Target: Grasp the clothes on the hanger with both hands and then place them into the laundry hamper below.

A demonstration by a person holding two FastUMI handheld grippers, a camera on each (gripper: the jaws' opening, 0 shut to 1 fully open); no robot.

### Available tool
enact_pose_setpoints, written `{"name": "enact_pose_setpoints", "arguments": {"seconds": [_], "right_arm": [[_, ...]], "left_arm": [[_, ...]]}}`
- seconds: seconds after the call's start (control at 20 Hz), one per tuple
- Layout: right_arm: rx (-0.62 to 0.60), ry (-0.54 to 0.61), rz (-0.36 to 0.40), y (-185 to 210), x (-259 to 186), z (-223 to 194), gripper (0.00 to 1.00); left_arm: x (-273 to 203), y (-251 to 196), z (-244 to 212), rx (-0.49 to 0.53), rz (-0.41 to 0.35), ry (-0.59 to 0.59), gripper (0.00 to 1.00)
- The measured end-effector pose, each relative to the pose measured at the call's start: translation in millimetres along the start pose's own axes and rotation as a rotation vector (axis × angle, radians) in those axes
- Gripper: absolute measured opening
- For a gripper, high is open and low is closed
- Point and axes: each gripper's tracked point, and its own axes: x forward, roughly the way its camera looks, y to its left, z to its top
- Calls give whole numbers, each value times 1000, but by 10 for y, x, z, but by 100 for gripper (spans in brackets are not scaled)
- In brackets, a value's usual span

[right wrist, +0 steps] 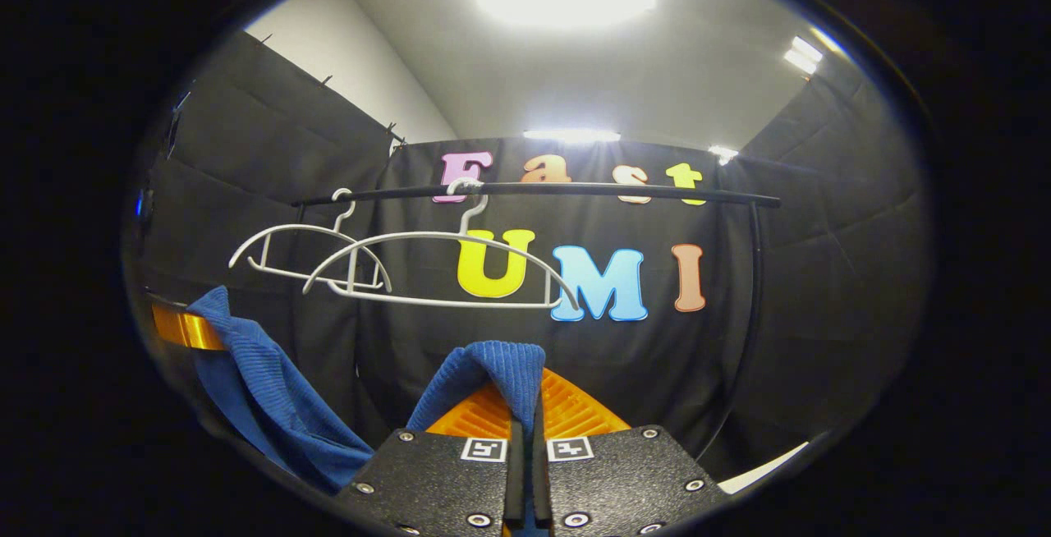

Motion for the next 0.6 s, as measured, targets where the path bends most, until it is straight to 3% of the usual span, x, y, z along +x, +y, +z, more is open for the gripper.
{"name": "enact_pose_setpoints", "arguments": {"seconds": [0.3,0.4,0.5,0.6], "right_arm": [[51,110,72,328,-303,-454,4],[67,151,84,384,-370,-653,4],[69,193,89,403,-439,-888,4],[66,244,89,405,-522,-1157,4]], "left_arm": [[-155,-300,-539,-15,-20,69,2],[-191,-313,-741,-22,-9,97,7],[-228,-303,-949,-34,5,123,2],[-221,-261,-1151,-40,25,150,7]]}}
